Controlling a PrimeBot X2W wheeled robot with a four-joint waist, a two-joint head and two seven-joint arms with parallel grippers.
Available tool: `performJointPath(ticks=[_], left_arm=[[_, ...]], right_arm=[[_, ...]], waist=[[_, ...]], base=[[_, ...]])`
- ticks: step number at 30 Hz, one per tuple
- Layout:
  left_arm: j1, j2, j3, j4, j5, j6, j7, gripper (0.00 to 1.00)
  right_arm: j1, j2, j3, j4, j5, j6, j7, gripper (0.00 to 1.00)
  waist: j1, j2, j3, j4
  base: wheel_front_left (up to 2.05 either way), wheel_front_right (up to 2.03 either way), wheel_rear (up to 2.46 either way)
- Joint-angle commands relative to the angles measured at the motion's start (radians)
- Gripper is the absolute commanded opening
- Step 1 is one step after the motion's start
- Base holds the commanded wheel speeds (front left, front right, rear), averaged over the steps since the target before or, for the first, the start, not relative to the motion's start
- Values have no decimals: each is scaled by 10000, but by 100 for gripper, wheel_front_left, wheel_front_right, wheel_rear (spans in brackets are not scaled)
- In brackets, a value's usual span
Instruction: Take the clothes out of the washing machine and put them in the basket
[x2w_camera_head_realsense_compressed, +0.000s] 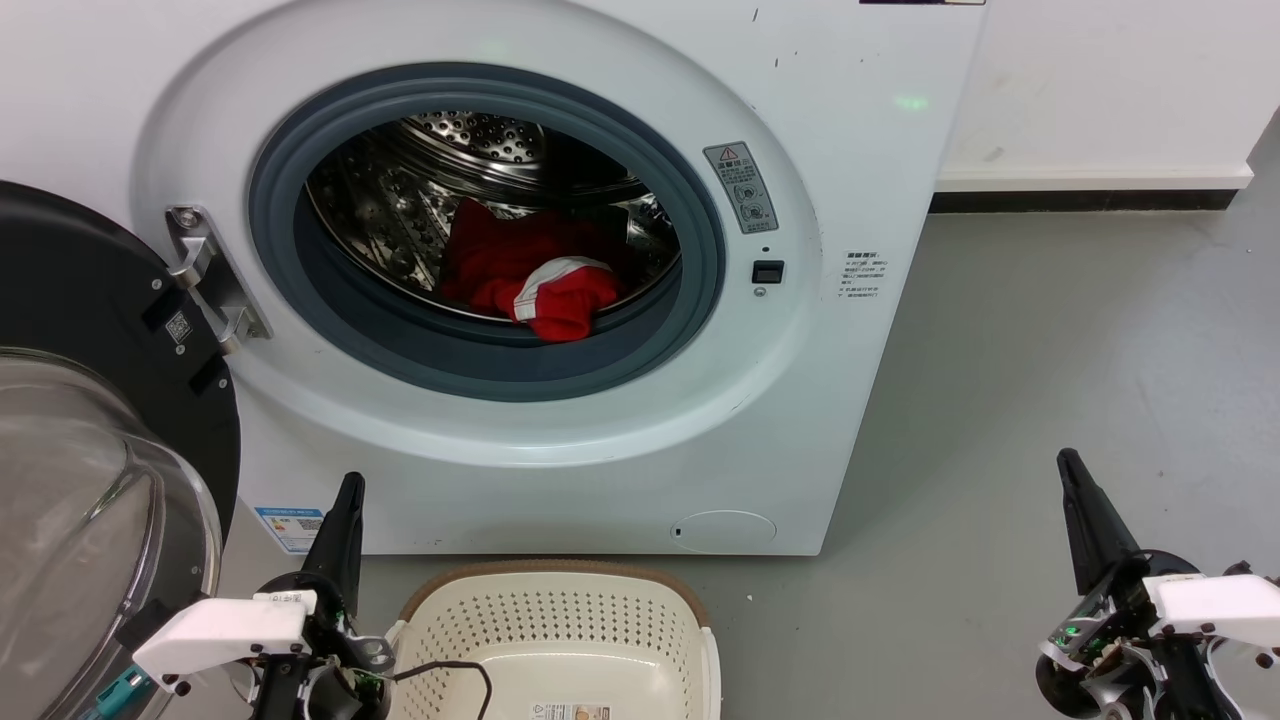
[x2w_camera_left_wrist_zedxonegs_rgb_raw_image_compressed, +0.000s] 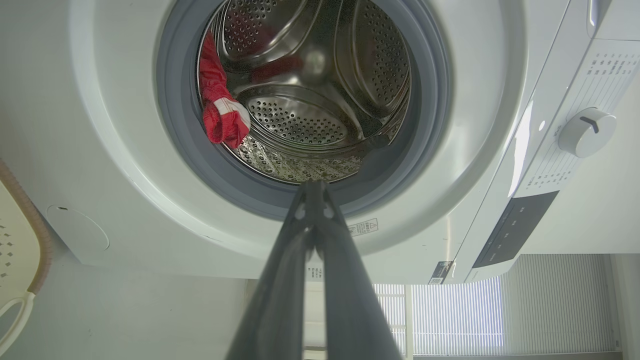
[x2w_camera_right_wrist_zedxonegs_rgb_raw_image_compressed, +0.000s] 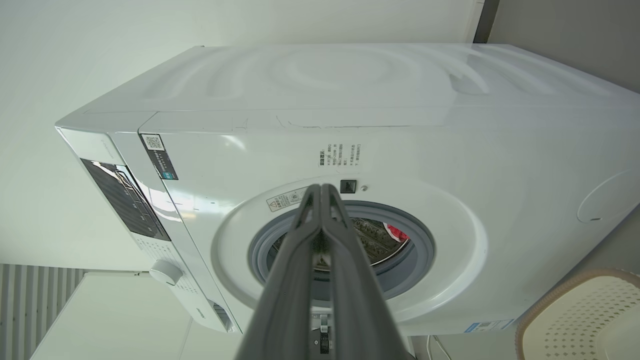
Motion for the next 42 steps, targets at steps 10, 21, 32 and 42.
performJointPath(ticks=[10, 21, 32, 42], left_arm=[[0, 0, 0, -1, 0, 0, -1, 100], [320, -16, -64, -153, 872, 53, -517, 100], [460, -12, -210, -964, 2935, 524, -1016, 100], [609, -9, -545, -1543, 4964, 1005, -1418, 100]], right_arm=[[0, 0, 0, 0, 0, 0, -1, 100], [401, 6, 101, -130, -876, -2, -506, 100], [599, 8, 178, -883, -3155, -2, -1008, 100], [772, 10, 408, -1640, -5604, -2, -1413, 100]], waist=[[0, 0, 0, 0], [0, 0, 16, 8], [0, 0, 56, 7], [0, 0, 95, 7]], base=[[0, 0, 0], [0, 0, 0], [0, 0, 0], [0, 0, 0]])
